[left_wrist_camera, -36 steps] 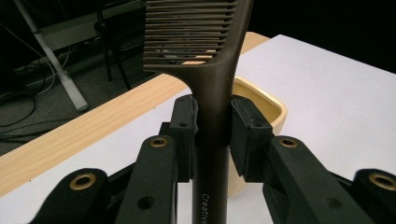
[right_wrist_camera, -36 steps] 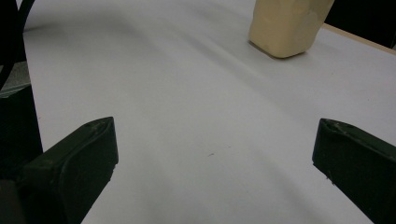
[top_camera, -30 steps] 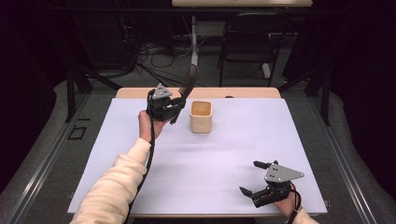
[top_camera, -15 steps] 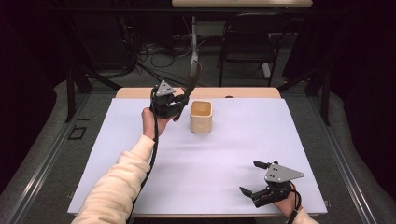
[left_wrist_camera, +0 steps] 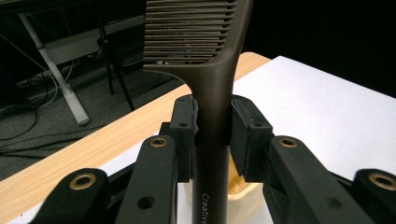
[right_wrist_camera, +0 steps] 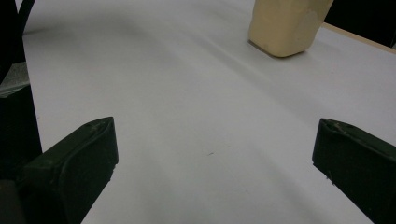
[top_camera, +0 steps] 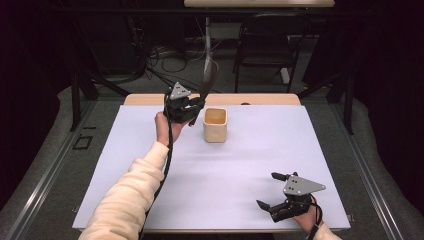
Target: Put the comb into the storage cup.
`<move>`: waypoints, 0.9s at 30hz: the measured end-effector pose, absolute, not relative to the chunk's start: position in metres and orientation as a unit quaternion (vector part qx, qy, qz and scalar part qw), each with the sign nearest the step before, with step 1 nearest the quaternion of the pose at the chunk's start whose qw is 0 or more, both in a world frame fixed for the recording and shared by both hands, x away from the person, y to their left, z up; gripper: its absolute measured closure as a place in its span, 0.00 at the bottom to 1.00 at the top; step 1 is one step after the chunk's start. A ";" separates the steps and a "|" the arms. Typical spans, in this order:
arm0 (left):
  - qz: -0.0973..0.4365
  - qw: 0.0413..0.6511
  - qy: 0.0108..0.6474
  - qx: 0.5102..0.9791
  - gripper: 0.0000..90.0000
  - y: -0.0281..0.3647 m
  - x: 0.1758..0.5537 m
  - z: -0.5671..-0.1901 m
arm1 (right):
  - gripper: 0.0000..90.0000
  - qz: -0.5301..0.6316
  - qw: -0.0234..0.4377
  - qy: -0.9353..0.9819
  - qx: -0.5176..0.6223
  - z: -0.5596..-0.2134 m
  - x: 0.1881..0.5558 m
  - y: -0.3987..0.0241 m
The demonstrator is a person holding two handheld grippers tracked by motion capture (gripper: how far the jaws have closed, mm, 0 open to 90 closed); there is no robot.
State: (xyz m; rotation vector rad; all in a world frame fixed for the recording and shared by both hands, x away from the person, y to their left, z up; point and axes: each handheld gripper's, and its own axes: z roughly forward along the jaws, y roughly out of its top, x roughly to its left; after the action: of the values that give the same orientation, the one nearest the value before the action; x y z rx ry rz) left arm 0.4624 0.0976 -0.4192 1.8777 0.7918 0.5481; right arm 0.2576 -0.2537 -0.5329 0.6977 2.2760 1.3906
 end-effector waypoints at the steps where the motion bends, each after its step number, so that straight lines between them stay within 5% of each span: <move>1: 0.226 0.493 0.327 0.774 0.80 0.097 0.463 -0.419 | 0.00 0.495 0.191 0.810 0.248 -0.533 0.258 -0.254; 27: 0.238 0.505 0.322 0.765 0.80 0.079 0.470 -0.410 | 0.00 0.496 0.191 0.809 0.249 -0.533 0.258 -0.254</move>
State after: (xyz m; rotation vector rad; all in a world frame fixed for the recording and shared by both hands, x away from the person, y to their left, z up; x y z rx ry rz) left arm 0.4699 0.0787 -0.4096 1.8461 0.7773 0.5732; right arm 0.2577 -0.2538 -0.5330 0.6998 2.2740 1.3941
